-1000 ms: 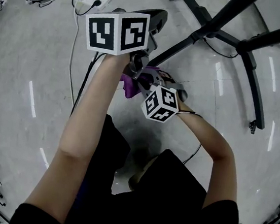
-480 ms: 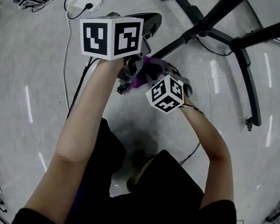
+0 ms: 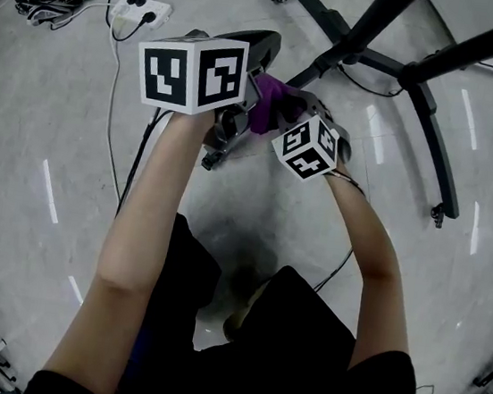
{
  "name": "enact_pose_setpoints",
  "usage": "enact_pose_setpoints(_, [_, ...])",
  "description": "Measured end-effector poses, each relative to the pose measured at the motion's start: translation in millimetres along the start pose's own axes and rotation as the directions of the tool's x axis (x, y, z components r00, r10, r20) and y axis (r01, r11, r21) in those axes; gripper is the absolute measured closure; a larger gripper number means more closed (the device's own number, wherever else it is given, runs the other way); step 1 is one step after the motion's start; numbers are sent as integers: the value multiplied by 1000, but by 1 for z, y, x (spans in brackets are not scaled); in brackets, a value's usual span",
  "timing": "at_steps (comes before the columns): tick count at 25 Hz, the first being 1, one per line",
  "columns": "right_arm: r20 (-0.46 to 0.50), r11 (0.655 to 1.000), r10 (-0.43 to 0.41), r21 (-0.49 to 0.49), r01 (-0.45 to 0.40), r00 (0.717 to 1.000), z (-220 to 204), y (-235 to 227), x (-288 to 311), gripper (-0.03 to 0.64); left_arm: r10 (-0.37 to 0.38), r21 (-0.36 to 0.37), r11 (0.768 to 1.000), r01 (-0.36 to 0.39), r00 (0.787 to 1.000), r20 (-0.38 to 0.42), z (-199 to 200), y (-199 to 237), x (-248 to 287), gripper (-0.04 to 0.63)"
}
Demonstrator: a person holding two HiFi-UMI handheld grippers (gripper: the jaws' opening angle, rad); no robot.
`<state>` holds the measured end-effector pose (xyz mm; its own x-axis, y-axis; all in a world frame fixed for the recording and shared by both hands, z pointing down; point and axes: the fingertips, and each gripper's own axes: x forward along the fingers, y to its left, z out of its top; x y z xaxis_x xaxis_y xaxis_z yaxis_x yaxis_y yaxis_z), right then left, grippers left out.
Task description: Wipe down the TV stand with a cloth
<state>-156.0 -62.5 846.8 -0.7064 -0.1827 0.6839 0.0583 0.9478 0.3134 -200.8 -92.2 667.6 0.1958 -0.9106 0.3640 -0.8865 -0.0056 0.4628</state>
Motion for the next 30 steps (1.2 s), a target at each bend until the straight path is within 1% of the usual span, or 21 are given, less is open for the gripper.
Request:
enact_pose_setpoints(10, [-34,994,-91,56,92,995,-18,-43,2,540,-7,4,1000,7,1000,-14,-5,-4,6,588])
enact_pose_setpoints(15, [-52,991,-116,61,119,992,-24,-58,4,540,1,-2,1000,-1,1000,-19,-7,1,8,588])
enact_pose_setpoints(21, [-83,981,-153,108,162,985,-33,-82,7,540,12,4,1000,-12,999,-35,-11,10,7,588])
enact_pose_setpoints(27, [-102,974,-174,128,186,980,-34,-95,8,540,22,22,1000,-21,998,-56,-13,17,5,588])
enact_pose_setpoints(30, [-110,971,-184,136,198,977,-35,-101,9,540,26,19,1000,-25,998,-54,-14,20,3,588])
